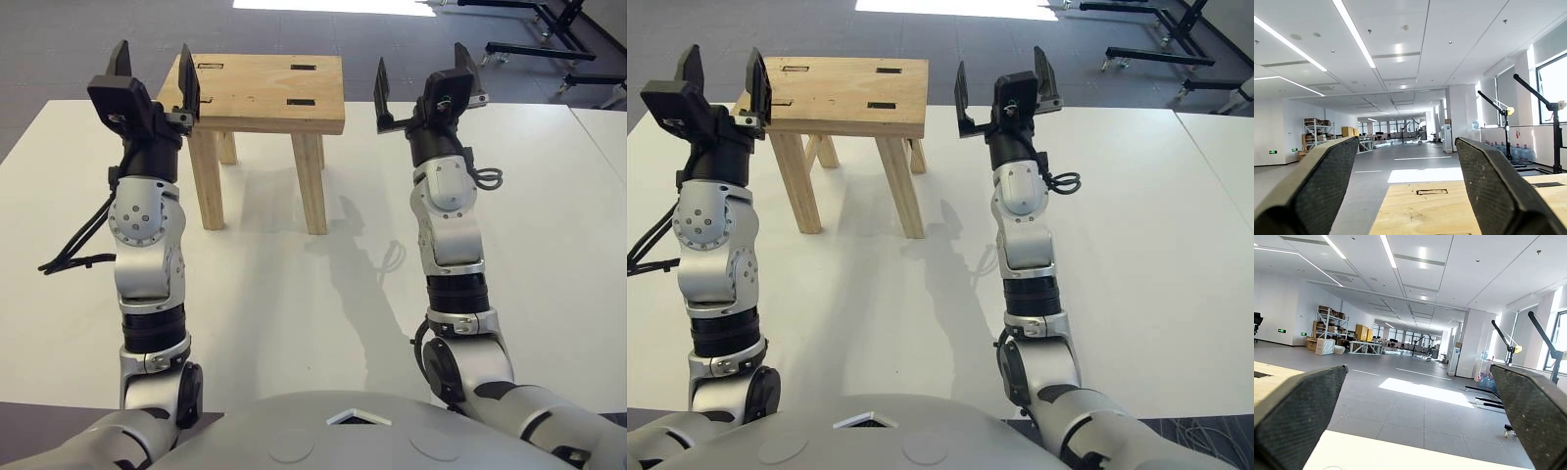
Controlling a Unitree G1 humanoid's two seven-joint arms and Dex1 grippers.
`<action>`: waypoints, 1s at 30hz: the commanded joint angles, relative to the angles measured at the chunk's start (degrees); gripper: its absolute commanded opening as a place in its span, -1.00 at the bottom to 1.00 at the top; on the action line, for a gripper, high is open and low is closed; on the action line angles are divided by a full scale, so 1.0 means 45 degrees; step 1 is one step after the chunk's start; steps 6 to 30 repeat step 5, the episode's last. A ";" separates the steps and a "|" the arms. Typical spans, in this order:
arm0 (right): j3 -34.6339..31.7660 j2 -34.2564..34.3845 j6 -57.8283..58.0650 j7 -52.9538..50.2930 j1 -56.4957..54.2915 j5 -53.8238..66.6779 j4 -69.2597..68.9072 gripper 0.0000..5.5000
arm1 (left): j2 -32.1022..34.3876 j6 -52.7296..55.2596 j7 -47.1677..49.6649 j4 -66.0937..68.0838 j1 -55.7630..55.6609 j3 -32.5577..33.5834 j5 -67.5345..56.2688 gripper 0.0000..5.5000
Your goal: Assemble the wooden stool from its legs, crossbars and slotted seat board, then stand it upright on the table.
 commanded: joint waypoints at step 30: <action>-0.0404 0.0128 -0.0968 -0.0172 -0.0377 0.0330 0.0174 0.95 | 0.0266 -0.0646 -0.0451 -0.0310 0.0152 -0.0142 0.0131 0.31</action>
